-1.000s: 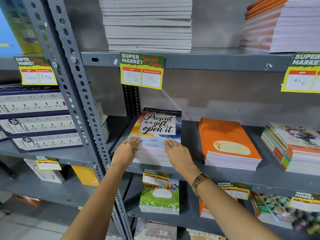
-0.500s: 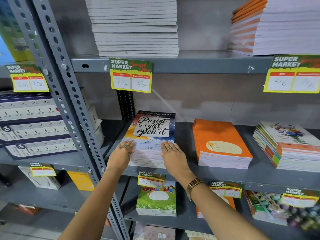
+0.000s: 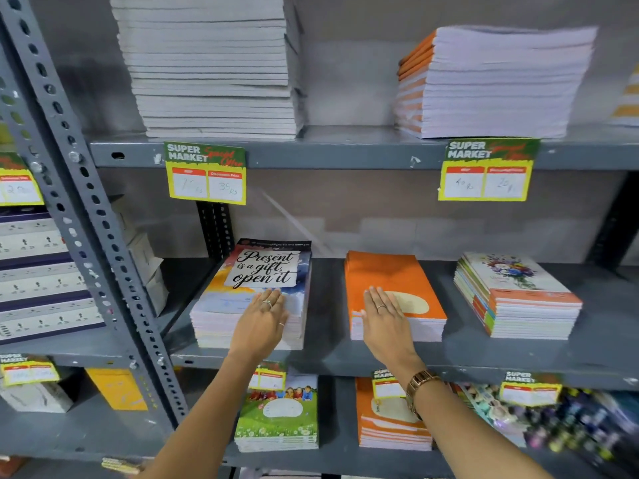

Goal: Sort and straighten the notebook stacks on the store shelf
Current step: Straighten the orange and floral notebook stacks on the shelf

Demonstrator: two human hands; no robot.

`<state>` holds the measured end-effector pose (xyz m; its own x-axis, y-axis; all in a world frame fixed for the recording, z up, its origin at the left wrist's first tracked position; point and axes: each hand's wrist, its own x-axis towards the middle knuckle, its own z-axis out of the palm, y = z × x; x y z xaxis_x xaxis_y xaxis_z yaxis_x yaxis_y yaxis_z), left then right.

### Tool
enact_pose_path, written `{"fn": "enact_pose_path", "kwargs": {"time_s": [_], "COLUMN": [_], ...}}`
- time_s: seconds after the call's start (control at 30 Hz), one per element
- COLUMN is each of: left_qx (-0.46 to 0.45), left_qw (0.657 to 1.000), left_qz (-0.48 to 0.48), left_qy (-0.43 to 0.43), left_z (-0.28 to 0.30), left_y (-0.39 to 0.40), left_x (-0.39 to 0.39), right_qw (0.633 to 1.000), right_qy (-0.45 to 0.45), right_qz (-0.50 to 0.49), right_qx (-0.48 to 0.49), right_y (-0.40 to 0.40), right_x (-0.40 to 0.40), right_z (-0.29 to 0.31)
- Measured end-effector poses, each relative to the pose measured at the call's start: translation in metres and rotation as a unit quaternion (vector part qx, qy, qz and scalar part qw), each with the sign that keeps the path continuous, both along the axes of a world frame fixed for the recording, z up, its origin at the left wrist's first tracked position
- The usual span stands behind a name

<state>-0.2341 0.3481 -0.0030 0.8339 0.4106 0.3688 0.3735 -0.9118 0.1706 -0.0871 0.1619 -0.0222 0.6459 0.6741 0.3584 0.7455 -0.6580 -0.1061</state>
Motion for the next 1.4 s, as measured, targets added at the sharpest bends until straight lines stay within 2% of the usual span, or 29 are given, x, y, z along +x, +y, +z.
{"fn": "enact_pose_path", "kwargs": {"time_s": [0.23, 0.53, 0.7, 1.1, 1.4], "left_qx": [0.011, -0.052, -0.054, -0.044, -0.038], "left_qw": [0.999, 0.994, 0.997, 0.998, 0.997], "left_qz": [-0.036, -0.071, -0.033, -0.039, -0.043], "left_qy": [0.001, 0.065, 0.053, 0.032, 0.047], "left_z": [0.000, -0.021, -0.027, -0.030, -0.038], "left_y": [-0.044, -0.091, -0.100, -0.101, -0.097], "left_x": [0.050, 0.097, 0.103, 0.107, 0.112], "right_qw": [0.998, 0.998, 0.998, 0.999, 0.999], "right_qy": [-0.007, 0.017, 0.016, 0.000, -0.017], "right_qz": [-0.032, 0.012, 0.039, 0.040, 0.030], "right_qx": [-0.046, -0.053, -0.040, -0.031, -0.030], "right_y": [-0.053, -0.093, -0.098, -0.095, -0.094], "right_x": [0.037, 0.070, 0.083, 0.089, 0.088], "right_z": [-0.006, -0.017, -0.016, -0.022, -0.029]}}
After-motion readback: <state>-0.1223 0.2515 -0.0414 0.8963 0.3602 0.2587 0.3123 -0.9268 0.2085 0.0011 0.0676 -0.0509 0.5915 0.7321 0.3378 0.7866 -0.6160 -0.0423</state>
